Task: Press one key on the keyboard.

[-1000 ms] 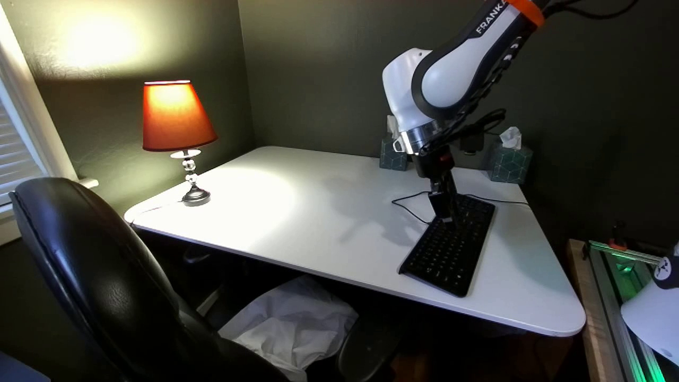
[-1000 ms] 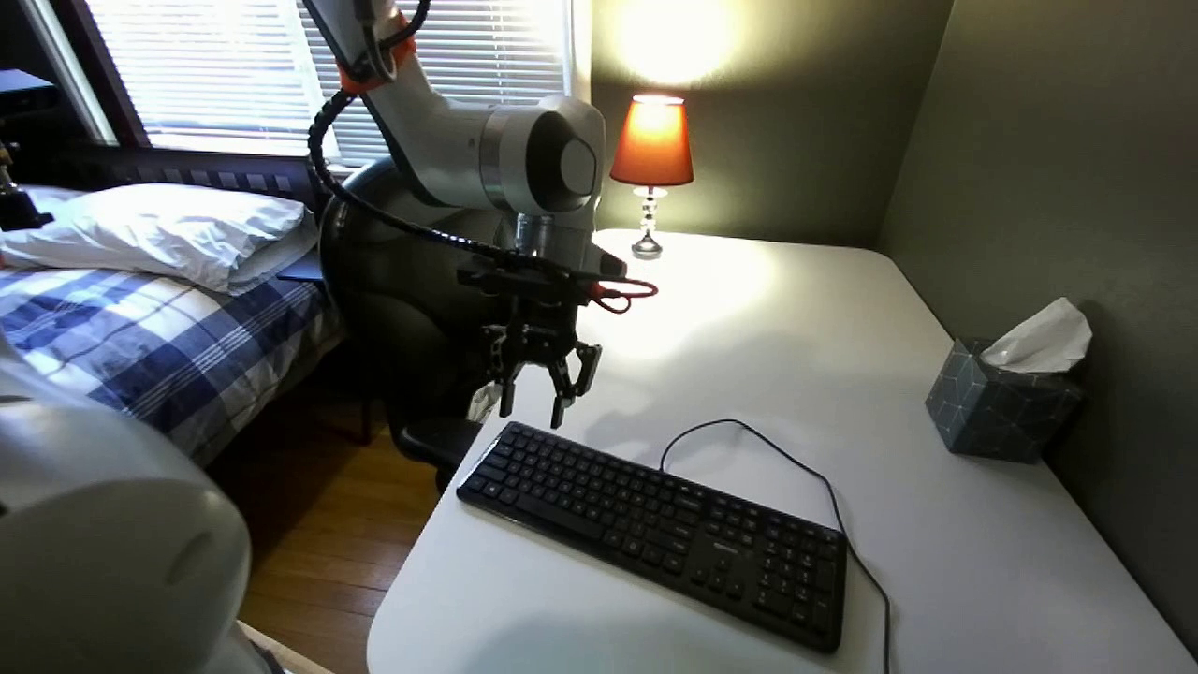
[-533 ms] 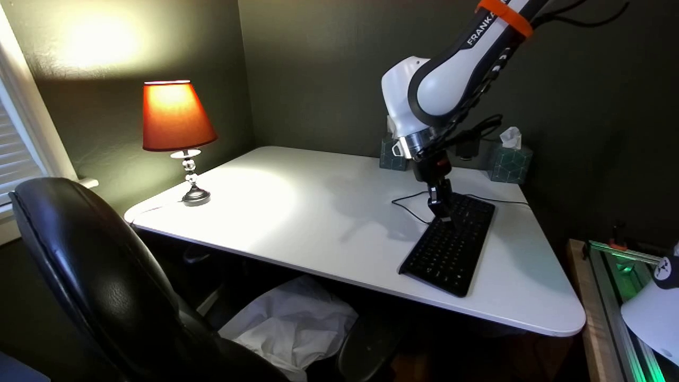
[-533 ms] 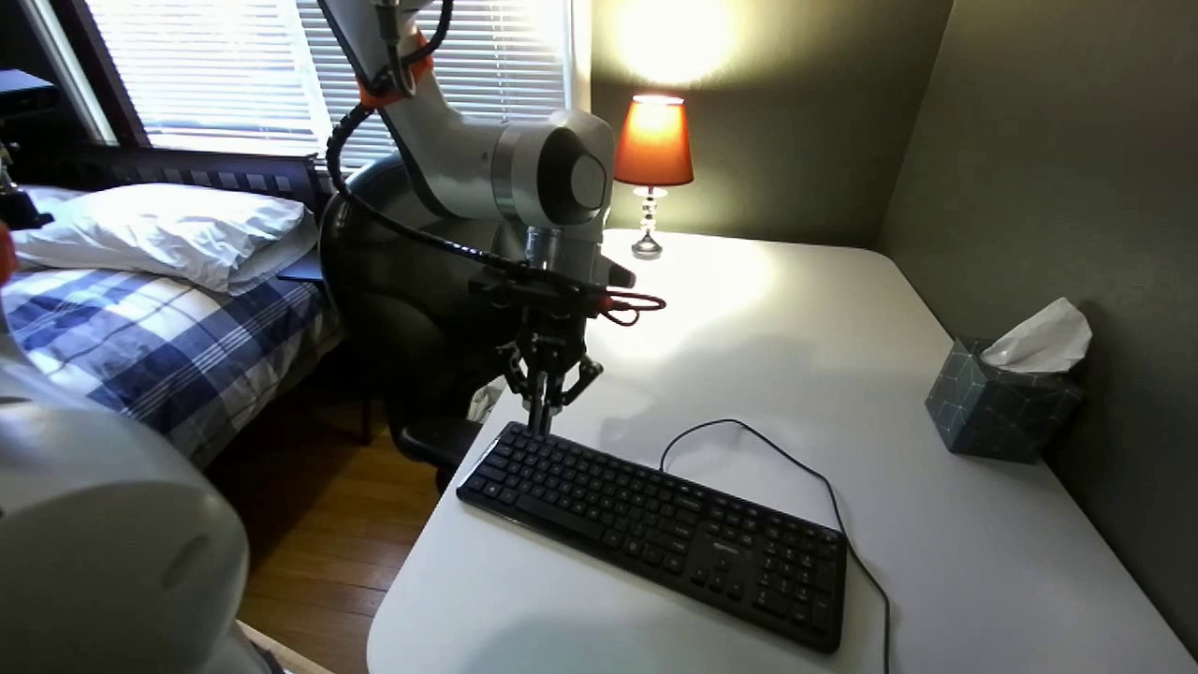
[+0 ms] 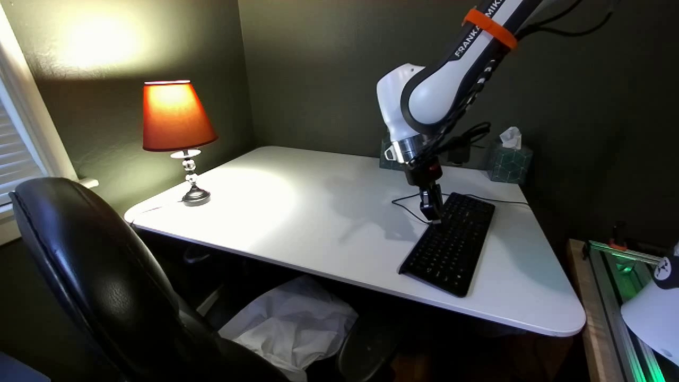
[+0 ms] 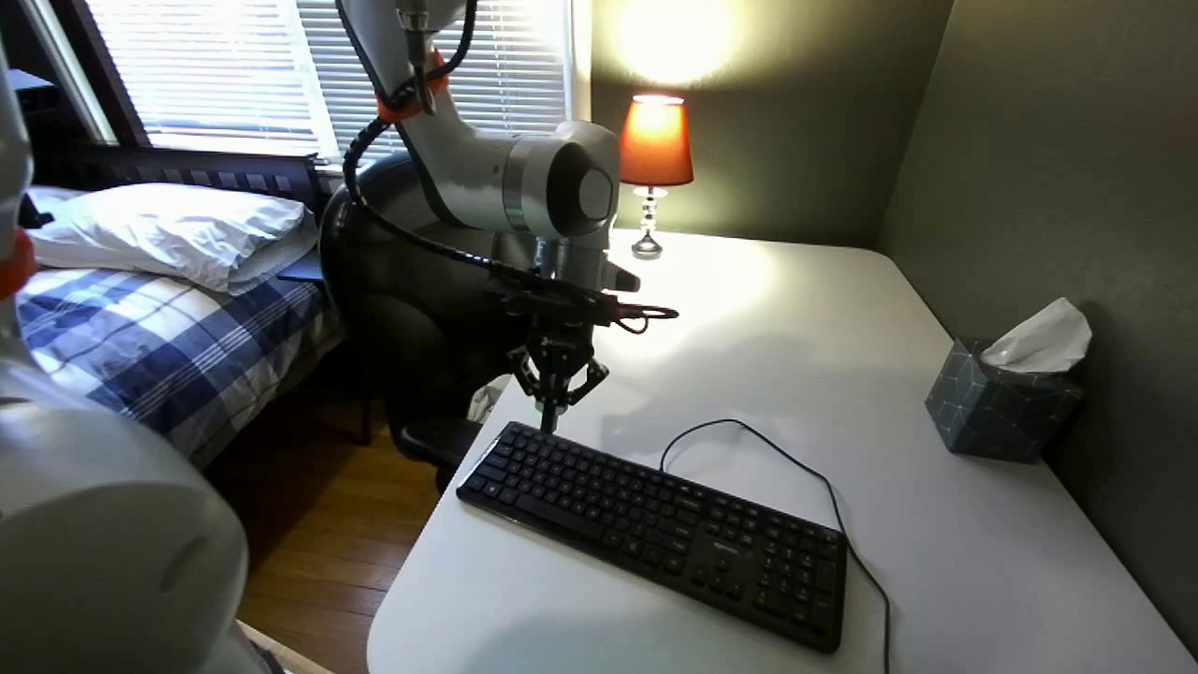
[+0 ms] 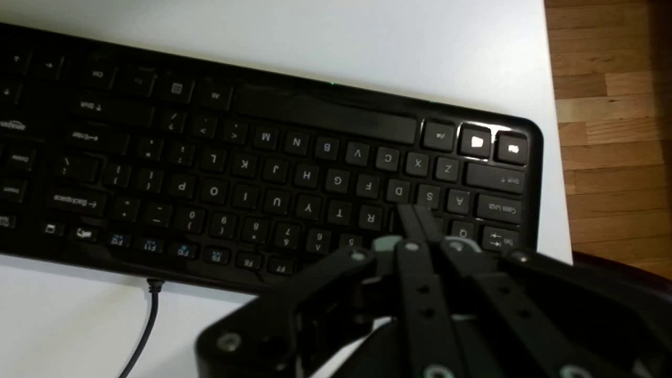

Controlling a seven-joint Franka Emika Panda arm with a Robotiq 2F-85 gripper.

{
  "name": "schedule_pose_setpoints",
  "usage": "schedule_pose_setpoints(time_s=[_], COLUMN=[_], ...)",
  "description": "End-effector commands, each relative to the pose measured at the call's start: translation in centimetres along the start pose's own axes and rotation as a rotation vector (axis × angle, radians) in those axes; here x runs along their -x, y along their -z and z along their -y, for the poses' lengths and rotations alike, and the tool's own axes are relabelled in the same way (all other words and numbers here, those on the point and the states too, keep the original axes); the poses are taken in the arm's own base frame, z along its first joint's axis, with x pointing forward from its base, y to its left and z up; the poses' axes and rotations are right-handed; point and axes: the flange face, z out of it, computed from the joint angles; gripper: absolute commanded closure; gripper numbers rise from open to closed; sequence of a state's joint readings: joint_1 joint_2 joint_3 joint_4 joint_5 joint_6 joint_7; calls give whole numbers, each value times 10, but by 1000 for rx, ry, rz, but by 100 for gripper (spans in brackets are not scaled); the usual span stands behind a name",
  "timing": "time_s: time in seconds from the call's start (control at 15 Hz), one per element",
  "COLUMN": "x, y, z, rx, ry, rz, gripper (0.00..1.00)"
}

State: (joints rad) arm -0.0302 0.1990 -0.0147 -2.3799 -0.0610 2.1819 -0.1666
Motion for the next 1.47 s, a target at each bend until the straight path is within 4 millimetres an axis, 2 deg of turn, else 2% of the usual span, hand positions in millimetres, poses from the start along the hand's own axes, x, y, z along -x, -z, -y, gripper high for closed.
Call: schedule_pose_setpoints(time_s=[0.0,1.4], x=[-14,-48], y=[-7,-34], z=[-2,-9], rx=[-14,-43], ry=[34,64], rz=[-11,48], gripper=[100,100])
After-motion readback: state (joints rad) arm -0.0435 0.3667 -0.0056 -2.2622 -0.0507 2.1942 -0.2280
